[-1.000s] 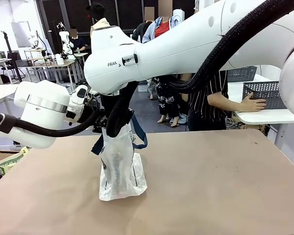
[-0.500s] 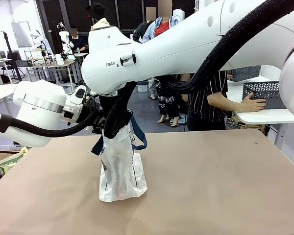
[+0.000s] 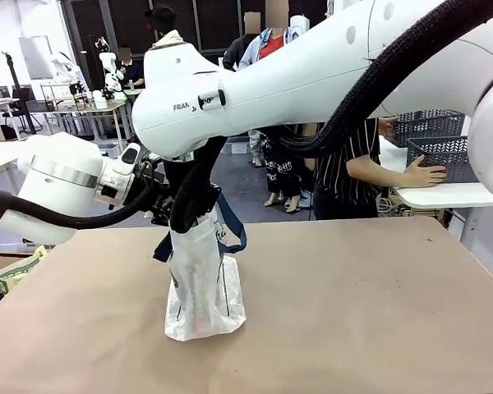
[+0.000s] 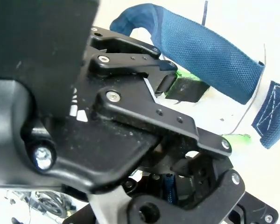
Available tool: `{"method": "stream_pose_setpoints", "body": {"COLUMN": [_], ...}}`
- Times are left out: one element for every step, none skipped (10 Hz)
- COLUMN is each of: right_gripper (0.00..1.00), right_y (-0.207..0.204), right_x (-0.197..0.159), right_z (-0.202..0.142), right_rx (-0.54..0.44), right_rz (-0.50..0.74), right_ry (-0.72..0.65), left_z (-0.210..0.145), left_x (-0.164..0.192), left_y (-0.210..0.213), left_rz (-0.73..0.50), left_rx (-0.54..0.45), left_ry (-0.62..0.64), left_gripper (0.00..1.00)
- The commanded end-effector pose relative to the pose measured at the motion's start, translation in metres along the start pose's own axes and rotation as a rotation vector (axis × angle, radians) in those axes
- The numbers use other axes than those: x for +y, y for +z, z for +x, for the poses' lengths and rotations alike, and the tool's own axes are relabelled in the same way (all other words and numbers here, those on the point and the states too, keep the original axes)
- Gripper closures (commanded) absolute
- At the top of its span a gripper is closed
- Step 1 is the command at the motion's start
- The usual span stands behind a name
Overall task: Transfer purchased items from the store into the shopping bag.
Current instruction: Move the Reusable shopping bag to the right side of the table.
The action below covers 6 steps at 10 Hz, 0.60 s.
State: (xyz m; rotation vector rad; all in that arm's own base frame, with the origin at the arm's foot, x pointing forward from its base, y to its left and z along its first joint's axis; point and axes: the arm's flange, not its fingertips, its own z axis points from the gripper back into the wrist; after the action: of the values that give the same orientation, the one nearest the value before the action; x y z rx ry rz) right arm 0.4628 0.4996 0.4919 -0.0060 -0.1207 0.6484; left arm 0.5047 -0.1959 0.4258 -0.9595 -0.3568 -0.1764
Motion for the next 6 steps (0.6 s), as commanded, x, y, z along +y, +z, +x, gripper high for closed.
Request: {"method": "stream_pose_setpoints", "body": {"right_gripper": [1.00, 1.00, 1.00, 1.00, 1.00, 1.00], "right_y": [-0.016, -0.015, -0.014, -0.010, -0.008, -0.007], "right_x": [-0.009, -0.008, -0.007, -0.006, -0.005, -0.004], "right_z": [0.014, 0.013, 0.011, 0.007, 0.004, 0.002], "right_rx": [-0.021, -0.026, -0.029, -0.041, -0.051, -0.052], "right_rz": [-0.064, -0.064, -0.070, -0.070, -0.076, -0.081], "right_ry": [-0.033, -0.035, -0.035, -0.036, -0.033, -0.035], "left_z": [-0.007, -0.006, -0.004, -0.002, -0.001, -0.001], "left_x": [-0.023, -0.021, -0.020, -0.019, -0.019, -0.021], "left_y": [0.015, 0.020, 0.023, 0.023, 0.024, 0.025], "left_rz": [-0.051, -0.066, -0.064, -0.079, -0.105, -0.133], "left_rx": [0.056, 0.055, 0.037, 0.032, 0.020, 0.015], "left_ry": [-0.020, -0.017, 0.002, 0.006, 0.000, -0.007], "left_gripper": [0.40, 0.40, 0.40, 0.40, 0.40, 0.40]}}
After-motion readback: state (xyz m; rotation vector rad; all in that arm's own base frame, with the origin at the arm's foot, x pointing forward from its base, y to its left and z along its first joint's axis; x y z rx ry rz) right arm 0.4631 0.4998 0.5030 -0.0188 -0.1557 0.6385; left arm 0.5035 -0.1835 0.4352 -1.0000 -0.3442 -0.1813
